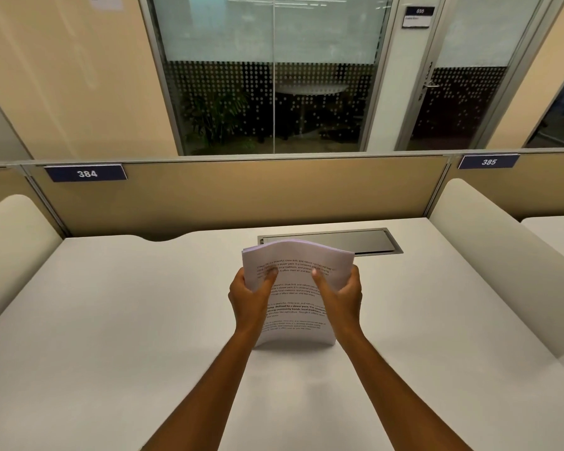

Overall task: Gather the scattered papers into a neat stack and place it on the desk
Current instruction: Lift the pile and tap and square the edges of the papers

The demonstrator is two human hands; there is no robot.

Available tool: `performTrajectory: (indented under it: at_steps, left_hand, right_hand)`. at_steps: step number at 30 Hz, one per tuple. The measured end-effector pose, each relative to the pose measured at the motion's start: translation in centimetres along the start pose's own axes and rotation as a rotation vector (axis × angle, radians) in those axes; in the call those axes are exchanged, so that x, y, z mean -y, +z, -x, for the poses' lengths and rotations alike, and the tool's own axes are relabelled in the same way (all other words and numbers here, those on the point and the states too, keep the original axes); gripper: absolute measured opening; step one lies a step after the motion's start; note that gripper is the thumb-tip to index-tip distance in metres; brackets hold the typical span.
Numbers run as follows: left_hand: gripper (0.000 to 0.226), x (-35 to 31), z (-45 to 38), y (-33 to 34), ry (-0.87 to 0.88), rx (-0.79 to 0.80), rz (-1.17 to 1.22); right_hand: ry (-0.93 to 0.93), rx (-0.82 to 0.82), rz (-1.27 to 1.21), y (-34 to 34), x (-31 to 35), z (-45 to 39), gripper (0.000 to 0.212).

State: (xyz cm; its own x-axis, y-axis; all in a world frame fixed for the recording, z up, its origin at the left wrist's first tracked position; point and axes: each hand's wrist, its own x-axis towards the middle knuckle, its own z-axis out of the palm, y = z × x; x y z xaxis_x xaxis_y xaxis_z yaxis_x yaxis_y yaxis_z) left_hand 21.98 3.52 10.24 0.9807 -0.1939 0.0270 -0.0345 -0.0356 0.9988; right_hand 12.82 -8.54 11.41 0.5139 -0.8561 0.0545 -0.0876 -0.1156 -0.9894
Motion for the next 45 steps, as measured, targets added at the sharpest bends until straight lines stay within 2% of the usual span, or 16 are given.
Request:
performTrajectory:
  at_steps: [6, 10, 14, 21, 30, 40, 45]
  left_hand:
    - [0.039, 2.3, 1.6, -0.5, -0.012, 0.015, 0.000]
    - [0.024, 3.5, 2.0, -0.6, -0.007, 0.033, 0.015]
    - [0.020, 2.9, 1.6, -0.6, 0.022, 0.029, 0.015]
    - [0.020, 2.5, 0.9, -0.9, 0.021, -0.033, 0.075]
    - [0.031, 6.1, 3.1, -1.7, -0.078, 0.039, 0.049]
    - [0.019, 4.3, 2.2, -1.6, 0.015, 0.020, 0.028]
    - [0.018, 5.4, 2.8, -1.5, -0.037, 0.049, 0.012]
  right_hand:
    - [0.099, 0.117, 0.064, -0.6, -4.4, 1.1, 0.050]
    - [0.117, 0.134, 0.067, -0.8, -4.8, 1.0, 0.045]
    - [0.099, 0.161, 0.054, -1.0, -4.1, 0.5, 0.046]
    - [0.087, 0.177, -0.009, -0.9, -3.2, 0.0, 0.047]
    - [0.179, 0.187, -0.027, -1.1, -6.6, 2.1, 0.049]
    - [0.151, 0.195, -0.030, -1.2, -5.4, 1.4, 0.047]
    - [0.182, 0.177, -0.023, -1.2, -7.4, 2.7, 0.049]
